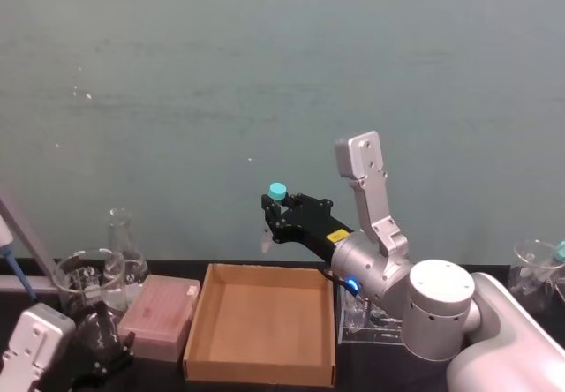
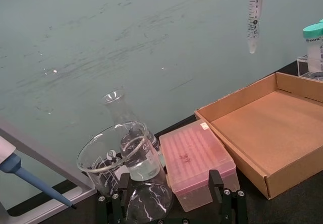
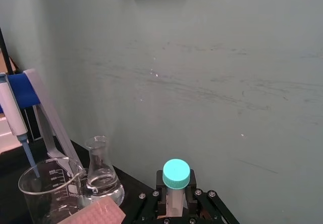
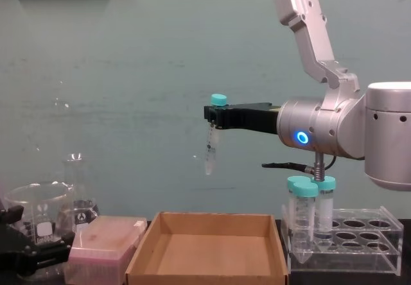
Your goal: Use the right hand to move the test tube from the test tube rack into the box.
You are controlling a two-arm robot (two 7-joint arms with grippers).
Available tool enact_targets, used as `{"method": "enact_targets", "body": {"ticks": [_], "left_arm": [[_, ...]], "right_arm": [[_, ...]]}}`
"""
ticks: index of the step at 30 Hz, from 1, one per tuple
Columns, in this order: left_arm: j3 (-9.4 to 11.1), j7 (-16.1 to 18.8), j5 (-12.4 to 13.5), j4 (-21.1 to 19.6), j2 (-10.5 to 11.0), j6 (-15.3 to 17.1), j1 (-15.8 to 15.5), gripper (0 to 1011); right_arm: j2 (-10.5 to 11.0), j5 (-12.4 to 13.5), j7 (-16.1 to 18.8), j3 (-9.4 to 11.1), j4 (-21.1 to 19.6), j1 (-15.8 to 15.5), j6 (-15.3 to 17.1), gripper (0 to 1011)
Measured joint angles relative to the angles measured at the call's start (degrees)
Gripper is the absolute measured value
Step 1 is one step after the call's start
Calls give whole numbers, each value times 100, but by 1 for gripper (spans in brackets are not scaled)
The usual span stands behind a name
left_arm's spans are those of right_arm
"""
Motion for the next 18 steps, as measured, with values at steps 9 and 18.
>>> {"method": "enact_targets", "body": {"ticks": [9, 18], "left_arm": [[0, 0, 0, 0, 0, 0, 0, 1000], [0, 0, 0, 1, 0, 0, 0, 1000]], "right_arm": [[12, 4, 0, 7, -38, -17, 6, 452], [17, 7, 3, 14, -57, -25, 11, 750]]}}
